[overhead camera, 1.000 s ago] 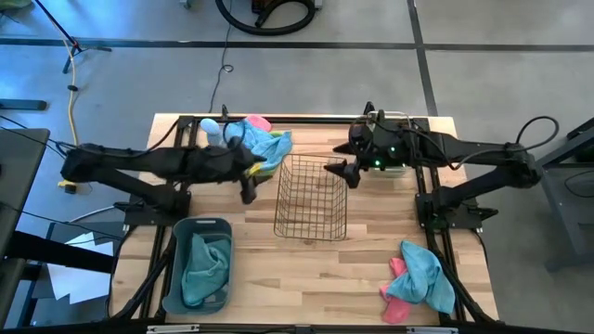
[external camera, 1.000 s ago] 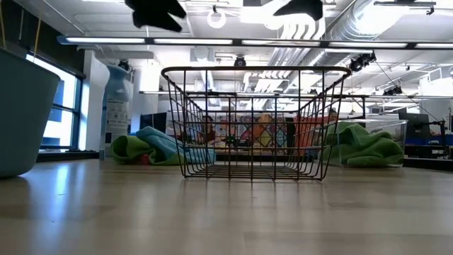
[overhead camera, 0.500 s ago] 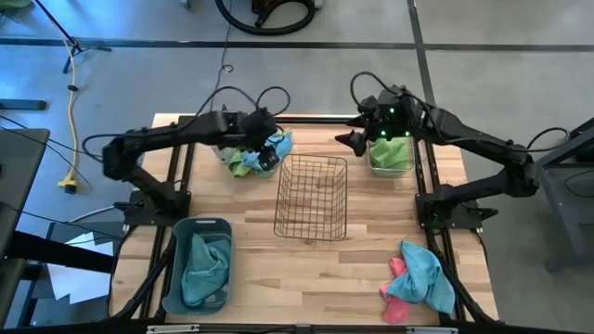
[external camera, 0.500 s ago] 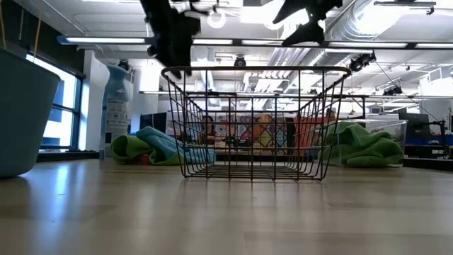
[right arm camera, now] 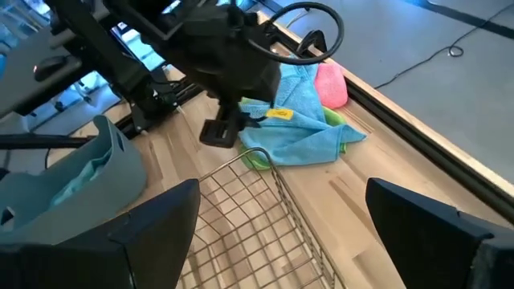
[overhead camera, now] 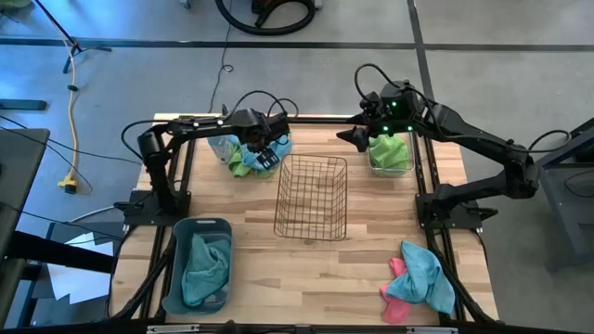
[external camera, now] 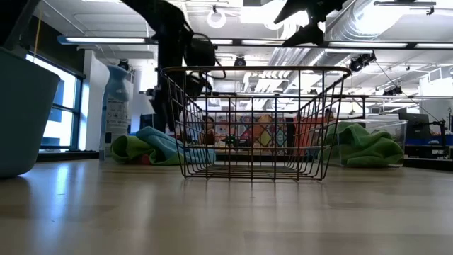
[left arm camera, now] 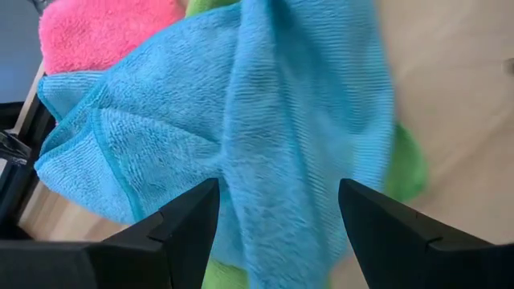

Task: Sort microfiber towel by color & place in baskets
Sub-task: Put the top blue microfiber cloth into the blue bin

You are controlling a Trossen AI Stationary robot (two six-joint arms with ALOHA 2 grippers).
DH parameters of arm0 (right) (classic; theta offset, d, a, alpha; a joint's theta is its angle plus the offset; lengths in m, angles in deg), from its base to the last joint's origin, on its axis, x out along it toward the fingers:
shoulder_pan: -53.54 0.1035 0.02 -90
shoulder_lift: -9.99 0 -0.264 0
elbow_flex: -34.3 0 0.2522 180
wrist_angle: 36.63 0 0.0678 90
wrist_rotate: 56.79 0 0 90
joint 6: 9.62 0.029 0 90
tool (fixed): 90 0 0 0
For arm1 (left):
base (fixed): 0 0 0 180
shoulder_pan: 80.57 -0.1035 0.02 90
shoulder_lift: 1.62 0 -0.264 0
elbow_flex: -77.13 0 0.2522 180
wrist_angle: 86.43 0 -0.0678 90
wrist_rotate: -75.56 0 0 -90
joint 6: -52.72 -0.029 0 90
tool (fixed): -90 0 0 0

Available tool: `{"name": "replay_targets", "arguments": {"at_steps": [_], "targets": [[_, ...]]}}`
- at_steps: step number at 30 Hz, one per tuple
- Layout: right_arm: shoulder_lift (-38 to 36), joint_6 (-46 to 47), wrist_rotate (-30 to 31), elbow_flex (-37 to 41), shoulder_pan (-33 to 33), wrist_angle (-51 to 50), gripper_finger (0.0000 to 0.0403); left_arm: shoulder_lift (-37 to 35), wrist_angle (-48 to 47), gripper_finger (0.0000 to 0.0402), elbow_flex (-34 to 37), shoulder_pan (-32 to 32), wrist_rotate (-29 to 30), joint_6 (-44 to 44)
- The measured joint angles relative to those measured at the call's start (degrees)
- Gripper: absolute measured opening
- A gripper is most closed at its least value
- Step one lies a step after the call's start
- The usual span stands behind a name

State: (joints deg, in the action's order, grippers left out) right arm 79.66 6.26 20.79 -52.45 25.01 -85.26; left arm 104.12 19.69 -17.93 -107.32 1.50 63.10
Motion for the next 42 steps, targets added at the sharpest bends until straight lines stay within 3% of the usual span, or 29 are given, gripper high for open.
{"name": "replay_targets", "arguments": {"at_steps": [9, 13, 18, 22, 24, 29, 42], "targets": [[0.0, 3.6, 1.9, 0.0, 0.1, 0.0, 0.0353, 2.7, 0.4, 0.0243, 0.0, -4.2, -1.1, -5.6], [0.0, 3.6, 2.7, 0.0, 0.1, 0.0, 0.0353, 2.9, 0.9, 0.0226, 0.0, -5.2, -5.2, -10.3], [0.0, 3.8, 2.7, 0.0, 0.1, 0.0, 0.0353, 2.8, 1.5, 0.0156, 0.7, -5.6, -5.8, -13.1], [0.0, 3.7, 2.7, 0.0, 0.1, 0.0, 0.0353, 2.8, 1.4, 0.0039, 3.0, -5.7, -6.8, -16.1], [0.0, 3.6, 2.7, 0.0, 0.1, 0.0, 0.0353, 2.6, 1.2, 0.0014, 3.0, -5.7, -7.6, -16.3], [0.0, 3.3, 2.7, 0.0, 0.1, 0.0, 0.0353, -2.5, 0.9, 0.0002, 0.6, -5.7, -9.5, -16.6], [0.0, 3.7, 2.1, 0.0, 0.1, 5.7, 0.0353, -24.3, 1.6, 0.0, -8.2, -5.1, -9.4, -20.0]]}}
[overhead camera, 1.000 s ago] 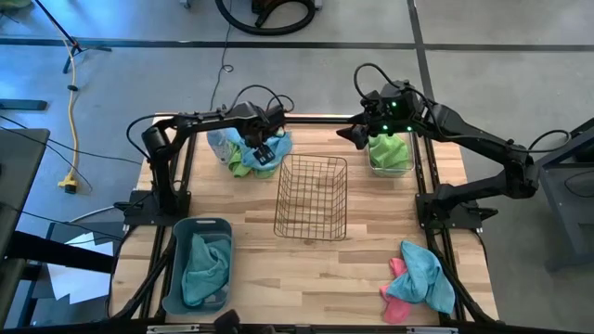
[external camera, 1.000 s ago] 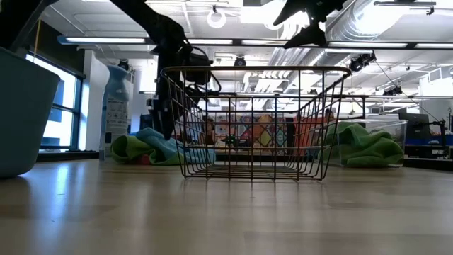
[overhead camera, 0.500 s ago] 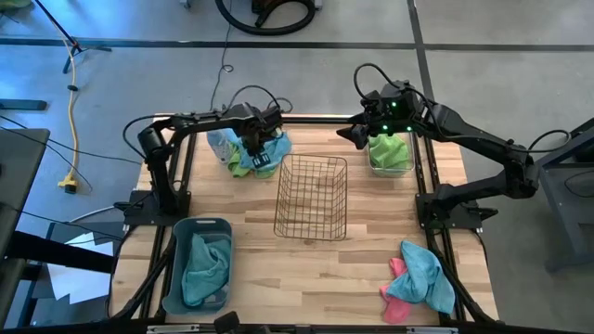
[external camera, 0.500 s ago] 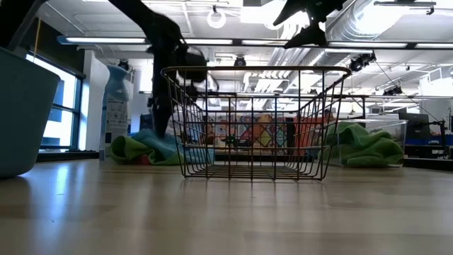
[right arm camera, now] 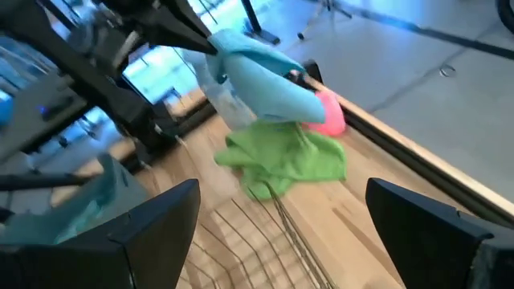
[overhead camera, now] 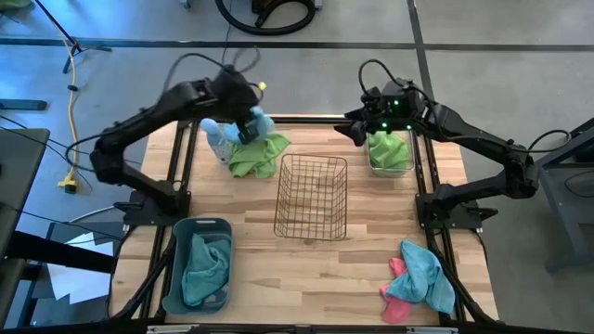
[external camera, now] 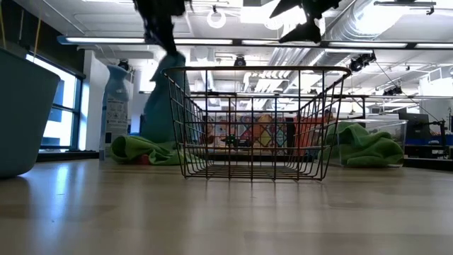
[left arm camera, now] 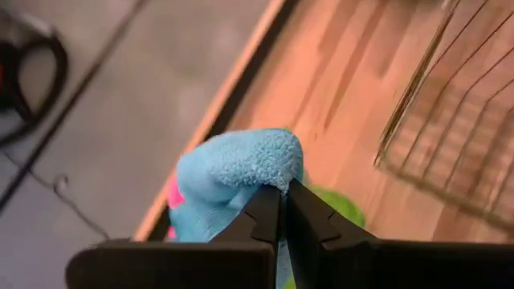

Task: Sort microfiber towel by color & place in baskets
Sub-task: Put the top blue microfiber cloth into the blue bin

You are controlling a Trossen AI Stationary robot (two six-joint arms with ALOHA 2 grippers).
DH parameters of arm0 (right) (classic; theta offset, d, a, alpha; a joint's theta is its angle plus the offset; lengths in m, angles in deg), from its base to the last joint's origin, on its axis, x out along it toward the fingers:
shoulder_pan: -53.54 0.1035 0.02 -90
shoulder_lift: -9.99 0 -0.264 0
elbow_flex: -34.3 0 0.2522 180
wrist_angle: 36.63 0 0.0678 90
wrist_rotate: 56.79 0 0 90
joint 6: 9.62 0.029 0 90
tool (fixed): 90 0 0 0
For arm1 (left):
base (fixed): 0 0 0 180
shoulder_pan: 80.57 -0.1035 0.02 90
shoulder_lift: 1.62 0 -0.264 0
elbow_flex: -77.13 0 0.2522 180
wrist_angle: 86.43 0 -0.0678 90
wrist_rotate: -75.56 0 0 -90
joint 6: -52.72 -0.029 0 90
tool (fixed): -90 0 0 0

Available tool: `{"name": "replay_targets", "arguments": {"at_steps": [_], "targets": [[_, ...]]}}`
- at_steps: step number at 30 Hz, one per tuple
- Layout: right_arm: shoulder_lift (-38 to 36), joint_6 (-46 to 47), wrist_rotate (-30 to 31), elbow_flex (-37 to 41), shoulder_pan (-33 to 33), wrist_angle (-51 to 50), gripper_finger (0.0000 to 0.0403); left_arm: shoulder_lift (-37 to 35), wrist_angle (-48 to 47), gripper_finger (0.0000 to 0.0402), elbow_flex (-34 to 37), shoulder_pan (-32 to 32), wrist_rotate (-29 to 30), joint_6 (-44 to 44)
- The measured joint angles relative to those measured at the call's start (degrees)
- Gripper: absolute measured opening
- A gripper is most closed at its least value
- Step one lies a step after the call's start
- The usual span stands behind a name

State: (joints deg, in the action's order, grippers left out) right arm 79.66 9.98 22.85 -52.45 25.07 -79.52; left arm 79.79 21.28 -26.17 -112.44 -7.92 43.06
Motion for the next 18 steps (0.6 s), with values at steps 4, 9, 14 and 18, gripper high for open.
{"name": "replay_targets", "arguments": {"at_steps": [4, 9, 14, 18], "targets": [[0.0, 2.2, -3.6, 0.0, 0.0, 6.9, 0.0353, -3.9, 0.9, 0.0, -3.3, 1.5, 0.0, 0.0], [0.0, 4.2, -4.7, 0.0, 0.0, 13.6, 0.0353, -7.2, 2.8, 0.0, -8.3, 5.8, -1.1, -1.3], [0.0, 4.8, -4.7, 0.0, 0.0, 15.9, 0.0353, -8.2, 2.9, 0.0, -15.1, 11.8, -1.2, -3.6], [0.0, 6.1, -5.2, 0.0, 0.0, 16.7, 0.0353, -8.3, 3.1, 0.0, -20.8, 16.5, -1.2, -4.5]]}}
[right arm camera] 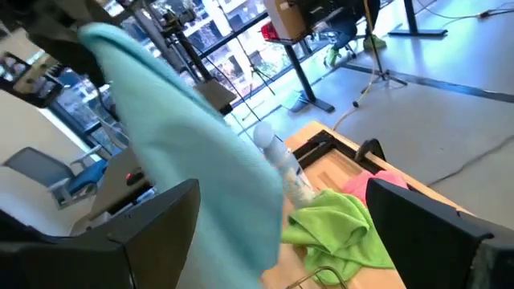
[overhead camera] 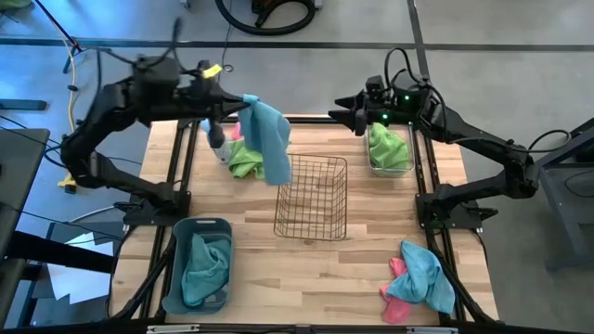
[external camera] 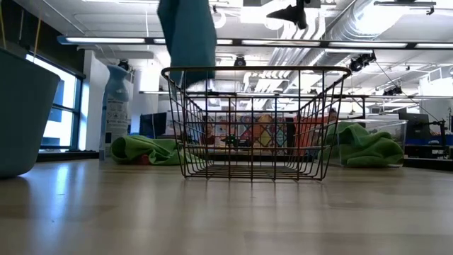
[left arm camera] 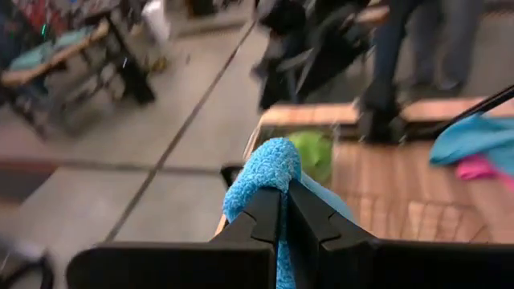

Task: Sort microfiber towel by color & place in baskets
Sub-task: Put the top blue microfiber cloth into the blue bin

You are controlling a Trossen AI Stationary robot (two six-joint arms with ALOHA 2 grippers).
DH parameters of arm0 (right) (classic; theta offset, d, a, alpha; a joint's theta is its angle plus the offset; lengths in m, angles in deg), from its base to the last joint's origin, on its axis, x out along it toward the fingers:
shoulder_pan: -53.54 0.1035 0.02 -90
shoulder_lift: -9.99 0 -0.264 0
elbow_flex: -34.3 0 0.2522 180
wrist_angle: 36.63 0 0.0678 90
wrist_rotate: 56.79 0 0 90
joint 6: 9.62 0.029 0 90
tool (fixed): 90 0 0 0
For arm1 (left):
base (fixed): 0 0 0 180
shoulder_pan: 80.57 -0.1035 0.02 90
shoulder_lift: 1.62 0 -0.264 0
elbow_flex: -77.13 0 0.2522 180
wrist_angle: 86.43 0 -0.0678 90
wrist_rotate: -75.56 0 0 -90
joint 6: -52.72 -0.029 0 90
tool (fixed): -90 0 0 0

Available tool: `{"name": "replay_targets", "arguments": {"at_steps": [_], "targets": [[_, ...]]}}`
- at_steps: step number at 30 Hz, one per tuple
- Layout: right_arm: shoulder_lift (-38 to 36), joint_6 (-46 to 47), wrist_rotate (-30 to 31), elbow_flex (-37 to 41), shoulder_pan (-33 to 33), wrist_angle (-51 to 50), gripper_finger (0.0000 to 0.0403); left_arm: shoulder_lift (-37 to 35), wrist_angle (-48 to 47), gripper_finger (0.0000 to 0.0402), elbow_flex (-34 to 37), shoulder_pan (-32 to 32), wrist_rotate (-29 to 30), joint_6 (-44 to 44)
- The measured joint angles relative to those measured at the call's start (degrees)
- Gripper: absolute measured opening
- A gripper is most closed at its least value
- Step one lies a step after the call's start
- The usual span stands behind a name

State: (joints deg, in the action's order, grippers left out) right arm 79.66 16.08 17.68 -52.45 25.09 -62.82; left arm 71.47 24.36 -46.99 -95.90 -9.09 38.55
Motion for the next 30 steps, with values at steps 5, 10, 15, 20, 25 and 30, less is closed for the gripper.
{"name": "replay_targets", "arguments": {"at_steps": [5, 10, 15, 20, 25, 30], "targets": [[-1.3, 0.0, -3.9, 0.0, 0.5, 1.9, 0.0353, 0.0, 0.0, 0.0, -3.8, 7.3, 0.0, 0.2], [-4.8, -1.1, -4.9, 0.0, 2.4, 1.9, 0.0353, 0.2, -1.7, 0.0, -3.9, 16.9, 0.0, 2.1], [-8.1, -2.8, -4.9, 0.0, 4.7, 0.5, 0.0353, 1.1, -4.3, 0.0, -3.8, 27.8, 3.7, 7.5], [-10.0, -5.2, -4.8, 0.0, 7.2, -0.9, 0.0353, 1.2, -4.3, 0.0, -3.9, 37.7, 9.0, 19.6], [-10.1, -6.8, -4.8, 0.0, 9.6, -2.5, 0.0353, 1.2, -5.2, 0.0, -3.9, 45.7, 13.8, 31.7], [-10.0, -6.5, -4.4, 0.0, 11.4, -3.3, 0.0353, 1.1, -12.6, 0.0, -3.9, 51.0, 13.2, 44.4]]}}
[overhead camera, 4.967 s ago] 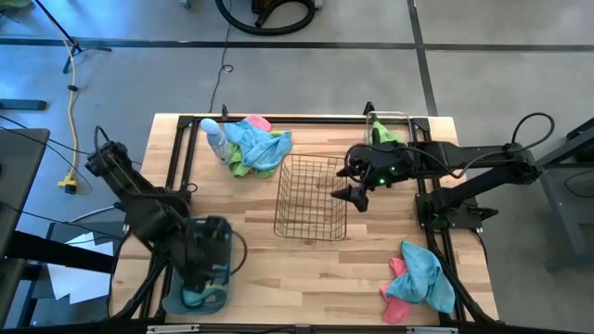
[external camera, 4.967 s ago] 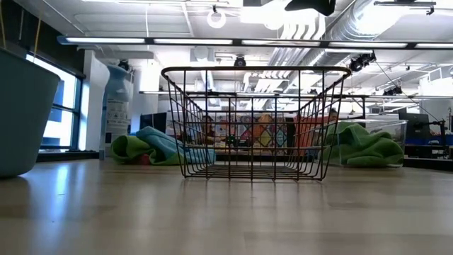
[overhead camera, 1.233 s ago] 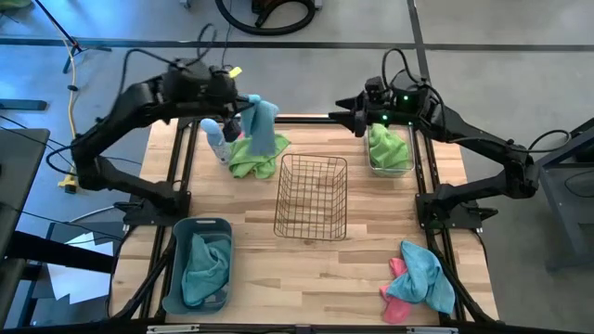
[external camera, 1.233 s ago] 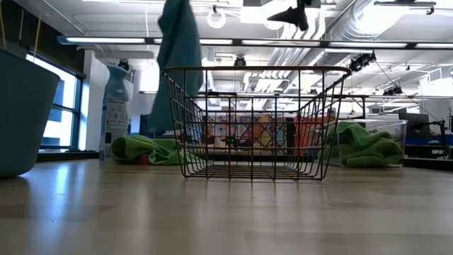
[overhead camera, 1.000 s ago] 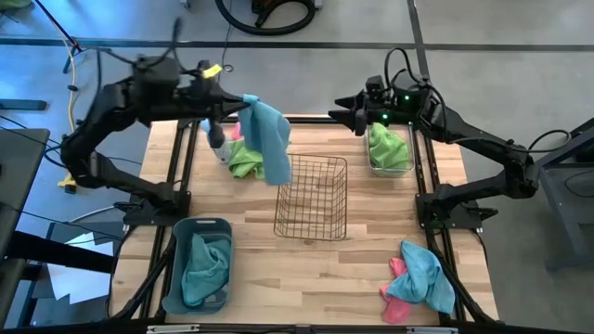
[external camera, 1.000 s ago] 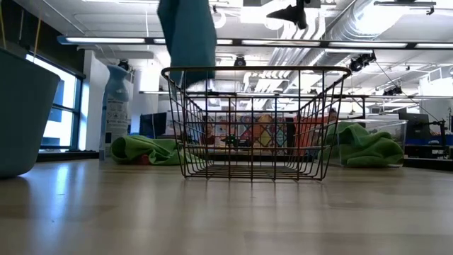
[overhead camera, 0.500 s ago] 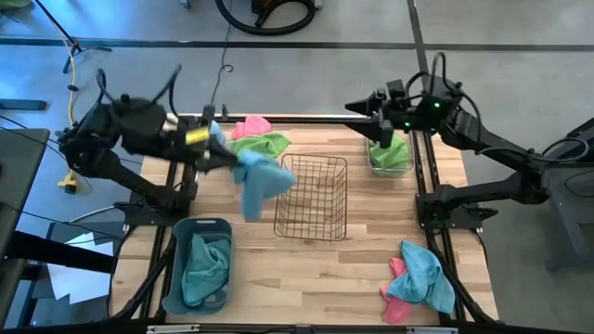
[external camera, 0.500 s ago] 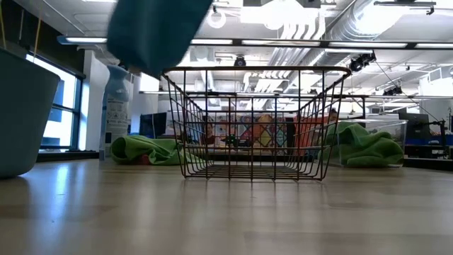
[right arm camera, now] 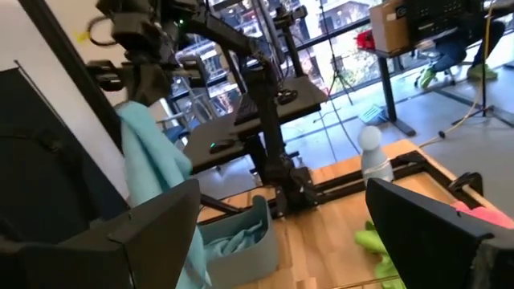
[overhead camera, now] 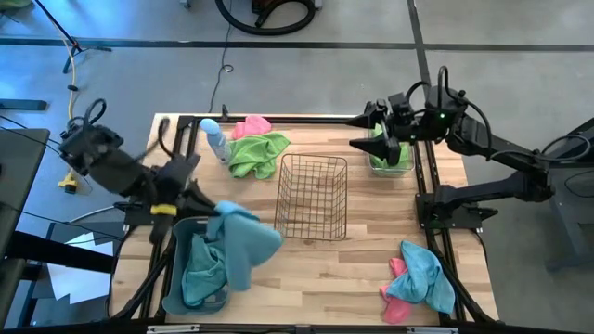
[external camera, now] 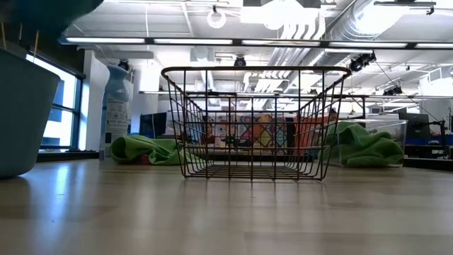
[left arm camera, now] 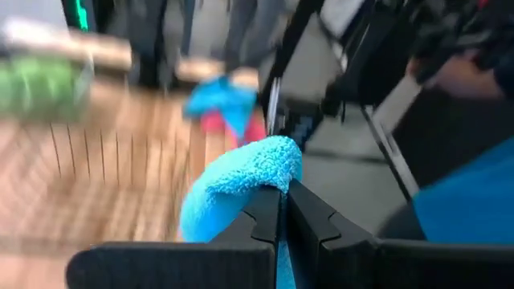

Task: Sort microfiber towel by color & place in baskets
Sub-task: Put the top blue microfiber cloth into the blue bin

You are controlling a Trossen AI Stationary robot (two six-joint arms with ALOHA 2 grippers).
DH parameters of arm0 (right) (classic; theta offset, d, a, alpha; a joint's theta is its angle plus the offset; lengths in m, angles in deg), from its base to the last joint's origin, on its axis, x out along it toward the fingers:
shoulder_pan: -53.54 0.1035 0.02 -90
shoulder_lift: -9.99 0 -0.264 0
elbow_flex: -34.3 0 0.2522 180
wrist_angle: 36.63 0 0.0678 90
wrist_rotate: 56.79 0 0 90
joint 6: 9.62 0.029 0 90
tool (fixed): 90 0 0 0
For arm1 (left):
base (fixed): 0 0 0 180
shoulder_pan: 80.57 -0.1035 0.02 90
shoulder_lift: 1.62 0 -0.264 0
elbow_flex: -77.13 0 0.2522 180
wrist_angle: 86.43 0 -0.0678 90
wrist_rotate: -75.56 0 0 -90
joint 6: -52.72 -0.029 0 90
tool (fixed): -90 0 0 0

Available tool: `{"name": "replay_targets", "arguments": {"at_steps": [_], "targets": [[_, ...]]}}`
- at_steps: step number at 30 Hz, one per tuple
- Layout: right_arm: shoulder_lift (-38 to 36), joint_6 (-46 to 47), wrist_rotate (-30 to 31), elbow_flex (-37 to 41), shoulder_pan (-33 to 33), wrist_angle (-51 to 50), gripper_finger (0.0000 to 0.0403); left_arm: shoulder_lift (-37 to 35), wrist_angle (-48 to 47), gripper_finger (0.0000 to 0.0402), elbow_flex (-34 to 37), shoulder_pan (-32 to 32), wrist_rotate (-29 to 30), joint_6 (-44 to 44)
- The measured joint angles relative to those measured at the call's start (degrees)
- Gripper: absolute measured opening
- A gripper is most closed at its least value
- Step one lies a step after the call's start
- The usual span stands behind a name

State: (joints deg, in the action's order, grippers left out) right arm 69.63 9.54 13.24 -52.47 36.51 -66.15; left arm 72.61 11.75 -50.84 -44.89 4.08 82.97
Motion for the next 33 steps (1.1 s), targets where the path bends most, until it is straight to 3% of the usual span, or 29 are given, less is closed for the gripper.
{"name": "replay_targets", "arguments": {"at_steps": [6, 10, 18, 27, 33], "targets": [[0.0, 0.4, 0.4, 0.0, 2.1, 0.1, 0.0353, 0.0, -16.4, 0.0, 0.0, 5.6, -4.5, 15.0], [0.0, 0.4, 5.3, 0.0, 3.4, 0.1, 0.0353, 0.0, -21.7, 0.0, 0.0, 8.8, -7.3, 19.3], [0.0, 1.6, 11.7, 0.0, 3.7, 0.1, 0.0353, -2.7, -21.9, 0.0, -3.4, 12.8, -14.0, 25.0], [0.0, 2.4, 13.4, 0.0, 3.7, 0.1, 0.0353, -4.3, -21.7, 0.0, -14.4, 13.2, -13.4, 24.2], [0.0, 3.3, 13.3, 0.0, 3.7, 0.1, 0.0353, -5.4, -22.0, 0.0, -15.9, 13.2, -10.2, 22.8]]}}
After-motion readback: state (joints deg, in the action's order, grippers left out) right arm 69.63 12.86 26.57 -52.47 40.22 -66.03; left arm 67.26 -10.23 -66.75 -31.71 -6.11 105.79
